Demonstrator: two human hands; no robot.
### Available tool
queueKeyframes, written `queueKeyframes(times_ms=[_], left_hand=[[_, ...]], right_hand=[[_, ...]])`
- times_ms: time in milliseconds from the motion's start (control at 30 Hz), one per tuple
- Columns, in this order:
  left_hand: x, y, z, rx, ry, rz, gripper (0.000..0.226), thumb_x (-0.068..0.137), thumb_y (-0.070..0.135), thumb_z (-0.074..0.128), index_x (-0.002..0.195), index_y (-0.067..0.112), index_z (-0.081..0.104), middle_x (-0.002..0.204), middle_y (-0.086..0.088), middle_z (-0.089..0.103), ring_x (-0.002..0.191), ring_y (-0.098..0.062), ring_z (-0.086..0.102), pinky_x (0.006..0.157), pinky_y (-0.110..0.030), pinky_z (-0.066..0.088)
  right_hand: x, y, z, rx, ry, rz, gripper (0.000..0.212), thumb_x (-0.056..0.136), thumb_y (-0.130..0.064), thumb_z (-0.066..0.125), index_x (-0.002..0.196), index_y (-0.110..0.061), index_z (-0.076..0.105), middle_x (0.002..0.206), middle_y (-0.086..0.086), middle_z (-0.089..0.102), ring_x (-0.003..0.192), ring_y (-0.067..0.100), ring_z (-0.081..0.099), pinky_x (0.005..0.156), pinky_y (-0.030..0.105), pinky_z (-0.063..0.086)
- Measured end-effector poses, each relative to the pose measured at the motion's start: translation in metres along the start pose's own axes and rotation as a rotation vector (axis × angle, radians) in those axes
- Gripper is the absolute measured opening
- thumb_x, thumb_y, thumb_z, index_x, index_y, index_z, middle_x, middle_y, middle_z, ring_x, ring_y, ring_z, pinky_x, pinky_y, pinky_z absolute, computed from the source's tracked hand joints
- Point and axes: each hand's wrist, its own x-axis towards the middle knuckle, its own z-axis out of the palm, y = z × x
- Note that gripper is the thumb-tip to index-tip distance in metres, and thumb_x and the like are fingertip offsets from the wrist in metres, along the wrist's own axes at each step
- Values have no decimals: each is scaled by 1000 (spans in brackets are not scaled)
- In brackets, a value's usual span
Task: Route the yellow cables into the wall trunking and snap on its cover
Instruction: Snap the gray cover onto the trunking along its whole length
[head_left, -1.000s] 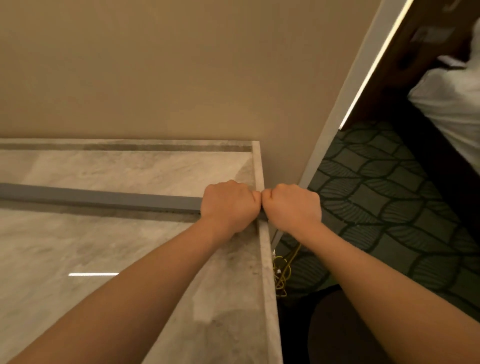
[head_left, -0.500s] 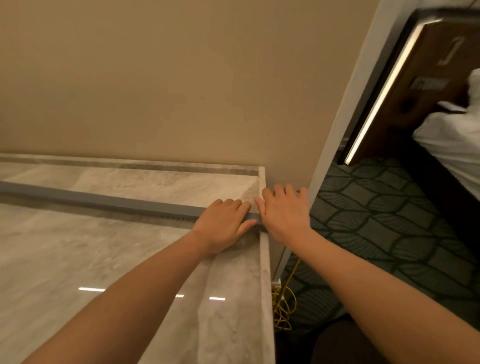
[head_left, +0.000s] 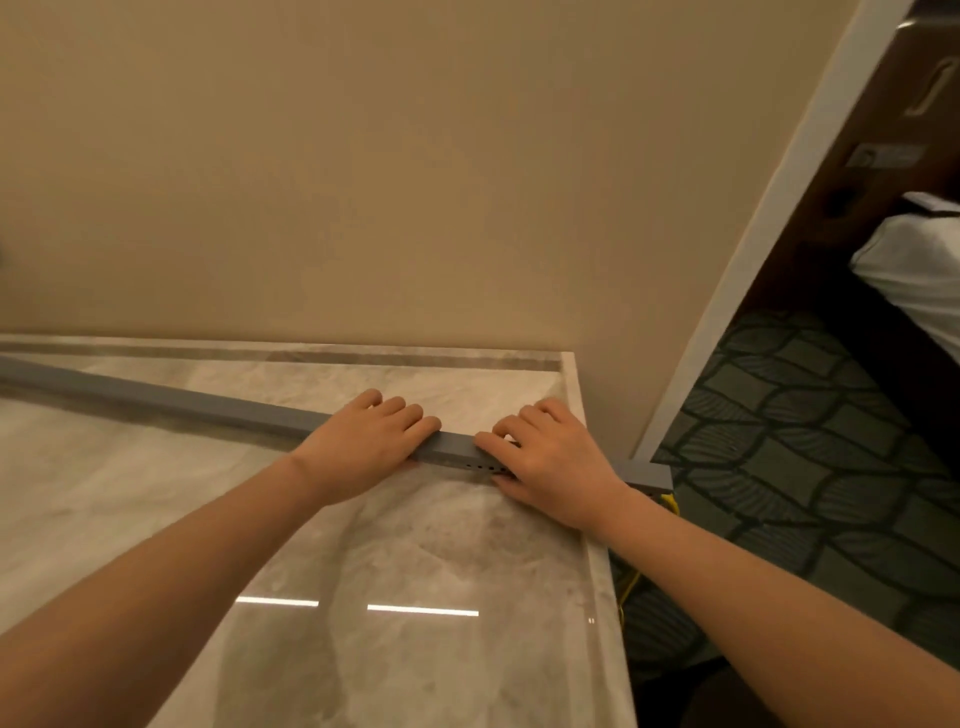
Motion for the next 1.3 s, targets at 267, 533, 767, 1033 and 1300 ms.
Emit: queueKeyframes(times_ms=[267, 533, 767, 1033, 1300], left_hand=[[24, -30, 7, 89, -46, -159, 34, 84, 17, 62, 117, 18, 52, 98, -2, 61, 87, -23, 57, 80, -35, 42], [54, -51, 17, 109, -46, -269, 31, 84, 13, 59, 115, 13, 55, 100, -8, 62, 92, -29, 59, 86, -42, 44], [60, -43, 24, 31, 23, -464, 41, 82, 21, 62, 122, 12, 55, 116, -11, 59, 104, -30, 57, 95, -43, 41], [-7, -35, -12, -57, -10, -667, 56, 88, 38, 50, 137, 20, 31, 136, -3, 40, 123, -27, 39, 101, -42, 30], [-154, -40, -66, -3, -72, -854, 50, 90, 42, 45, 134, 23, 31, 135, -1, 41, 122, -25, 39, 99, -40, 30]], right_hand=[[42, 27, 33, 33, 91, -45, 22, 77, -19, 70, 97, -11, 70, 82, 4, 68, 70, 21, 61, 64, 32, 50], [71, 59, 67, 96, 146, -2, 29, 72, -15, 77, 99, -7, 71, 90, 9, 69, 78, 26, 65, 68, 32, 51], [81, 66, 78, 179, 121, 50, 32, 70, -14, 78, 100, -6, 69, 91, 10, 67, 80, 29, 62, 70, 34, 49], [103, 20, 59, 129, -50, 197, 47, 65, -35, 76, 104, -11, 65, 97, 8, 64, 87, 30, 57, 74, 38, 47], [165, -109, -7, 350, 100, 101, 40, 78, -31, 71, 110, -9, 63, 101, 9, 66, 87, 31, 62, 75, 38, 49]])
